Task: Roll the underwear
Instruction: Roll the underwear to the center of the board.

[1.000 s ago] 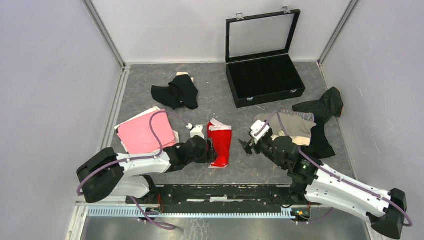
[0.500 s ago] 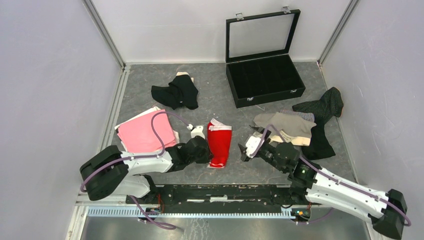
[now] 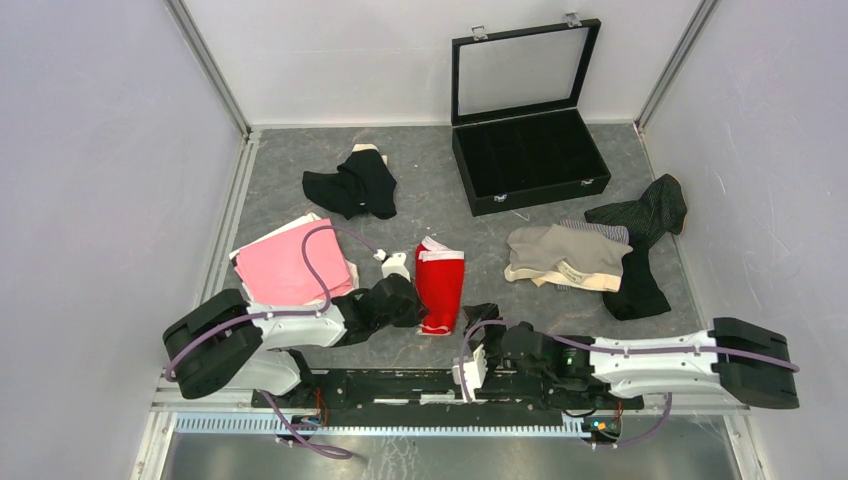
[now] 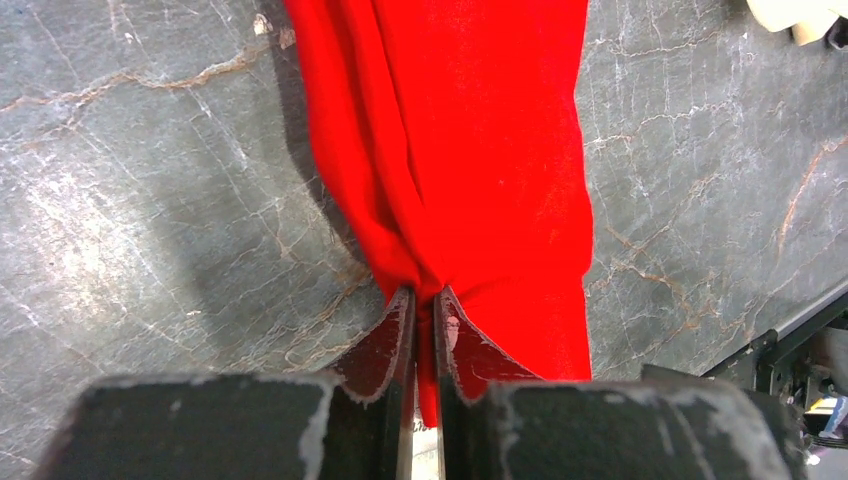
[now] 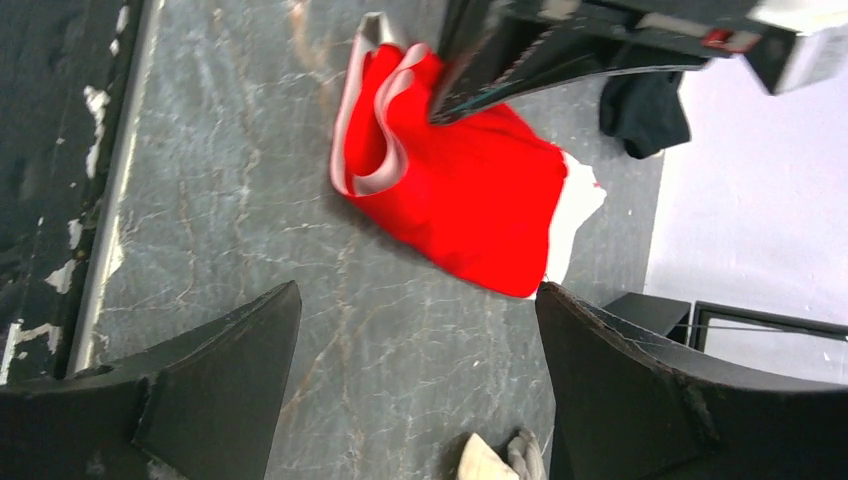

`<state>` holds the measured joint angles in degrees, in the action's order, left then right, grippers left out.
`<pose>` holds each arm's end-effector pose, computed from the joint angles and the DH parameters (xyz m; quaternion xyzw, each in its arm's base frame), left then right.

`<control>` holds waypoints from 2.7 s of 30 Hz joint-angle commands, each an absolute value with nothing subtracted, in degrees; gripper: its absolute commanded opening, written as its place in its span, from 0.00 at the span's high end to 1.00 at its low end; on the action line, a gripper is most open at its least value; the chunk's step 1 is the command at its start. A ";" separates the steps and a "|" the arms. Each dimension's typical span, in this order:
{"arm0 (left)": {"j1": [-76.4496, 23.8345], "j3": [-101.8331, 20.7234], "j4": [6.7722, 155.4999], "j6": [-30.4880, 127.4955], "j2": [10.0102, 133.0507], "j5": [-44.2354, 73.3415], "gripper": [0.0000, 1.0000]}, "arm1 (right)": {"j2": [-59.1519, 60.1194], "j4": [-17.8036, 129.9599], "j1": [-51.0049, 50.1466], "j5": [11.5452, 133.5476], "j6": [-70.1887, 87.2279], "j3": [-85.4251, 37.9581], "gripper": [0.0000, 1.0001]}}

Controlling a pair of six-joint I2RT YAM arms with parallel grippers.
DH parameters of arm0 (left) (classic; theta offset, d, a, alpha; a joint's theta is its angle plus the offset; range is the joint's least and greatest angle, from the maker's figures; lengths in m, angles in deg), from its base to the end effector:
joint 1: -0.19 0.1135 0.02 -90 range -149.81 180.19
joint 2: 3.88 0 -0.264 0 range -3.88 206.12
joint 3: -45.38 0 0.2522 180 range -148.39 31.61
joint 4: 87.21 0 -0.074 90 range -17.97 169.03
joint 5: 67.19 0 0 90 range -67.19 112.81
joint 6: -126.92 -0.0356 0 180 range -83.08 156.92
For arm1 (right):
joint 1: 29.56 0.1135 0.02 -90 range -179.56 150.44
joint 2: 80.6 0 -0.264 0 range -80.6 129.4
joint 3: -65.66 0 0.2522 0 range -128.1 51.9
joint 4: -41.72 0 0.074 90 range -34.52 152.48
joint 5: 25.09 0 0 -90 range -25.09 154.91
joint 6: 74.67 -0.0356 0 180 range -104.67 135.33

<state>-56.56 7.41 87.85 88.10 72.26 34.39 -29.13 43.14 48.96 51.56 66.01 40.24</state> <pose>0.1346 -0.1922 0.1395 0.0043 0.9136 -0.2657 0.3077 0.0436 0.1733 0.1592 -0.7410 0.4187 0.0276 0.5242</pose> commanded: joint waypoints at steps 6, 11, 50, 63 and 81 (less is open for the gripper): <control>-56.76 9.38 89.73 88.83 74.93 34.11 0.98 | -15.28 28.77 49.36 50.26 74.01 40.77 0.08; -56.76 10.34 90.76 88.69 76.89 34.01 0.98 | -10.94 25.49 49.37 50.50 76.12 40.76 0.09; -56.68 11.66 92.04 88.98 80.33 34.76 0.98 | 7.38 14.40 49.34 49.33 72.37 38.35 0.65; -55.96 11.16 82.22 90.01 64.43 42.53 0.52 | -0.68 19.55 49.24 58.04 61.52 38.36 0.98; -55.95 13.91 84.04 83.07 49.31 40.67 0.83 | -6.50 25.56 37.40 82.78 29.37 35.48 0.99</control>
<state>-56.14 13.37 80.94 86.40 50.84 41.78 -6.10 21.09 41.16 73.92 40.94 38.29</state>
